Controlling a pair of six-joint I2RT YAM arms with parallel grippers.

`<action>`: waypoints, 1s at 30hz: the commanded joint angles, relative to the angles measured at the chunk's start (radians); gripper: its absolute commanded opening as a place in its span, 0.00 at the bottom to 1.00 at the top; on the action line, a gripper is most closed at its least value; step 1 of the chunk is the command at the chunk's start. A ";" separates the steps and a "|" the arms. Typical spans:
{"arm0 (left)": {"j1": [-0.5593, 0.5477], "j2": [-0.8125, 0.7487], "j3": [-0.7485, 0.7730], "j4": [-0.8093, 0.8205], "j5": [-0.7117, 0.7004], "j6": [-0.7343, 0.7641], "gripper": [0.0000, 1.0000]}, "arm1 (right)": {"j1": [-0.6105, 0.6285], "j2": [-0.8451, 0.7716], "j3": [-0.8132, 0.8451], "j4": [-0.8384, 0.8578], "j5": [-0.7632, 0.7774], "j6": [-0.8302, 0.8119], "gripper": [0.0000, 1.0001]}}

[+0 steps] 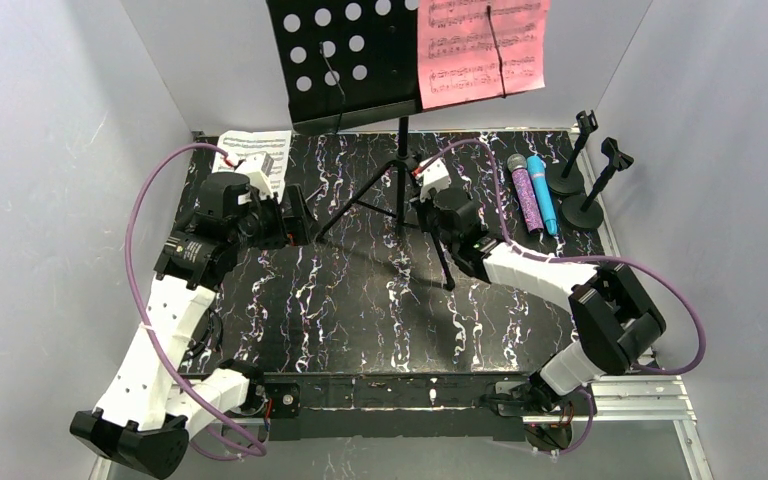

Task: Pack up the instrument practice props

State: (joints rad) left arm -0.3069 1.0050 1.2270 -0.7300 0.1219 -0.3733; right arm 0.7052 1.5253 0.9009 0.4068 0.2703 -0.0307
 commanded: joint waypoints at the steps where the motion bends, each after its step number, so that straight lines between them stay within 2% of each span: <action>1: -0.019 -0.023 0.032 0.024 0.084 -0.025 0.96 | 0.054 -0.053 0.005 0.050 0.343 0.121 0.01; 9: -0.033 -0.061 0.090 0.061 0.155 -0.052 0.96 | 0.123 0.033 0.090 -0.005 0.566 0.283 0.01; 17: -0.040 -0.058 0.154 0.100 0.210 -0.088 0.96 | 0.148 0.110 0.179 -0.043 0.621 0.357 0.01; 18: -0.040 -0.053 0.166 0.105 0.222 -0.092 0.96 | 0.149 0.103 0.178 -0.042 0.599 0.352 0.07; 21: -0.043 -0.036 0.203 0.122 0.264 -0.092 0.96 | 0.149 0.074 0.172 -0.049 0.545 0.331 0.36; 23: -0.043 -0.028 0.232 0.136 0.284 -0.090 0.96 | 0.149 0.043 0.169 -0.074 0.525 0.324 0.52; 30: -0.051 0.014 0.354 0.197 0.345 -0.133 0.96 | 0.147 -0.127 0.143 -0.239 0.484 0.260 0.84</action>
State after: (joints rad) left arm -0.3492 0.9989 1.4929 -0.5892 0.3931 -0.4770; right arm 0.8532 1.5284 1.0267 0.2478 0.7570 0.2543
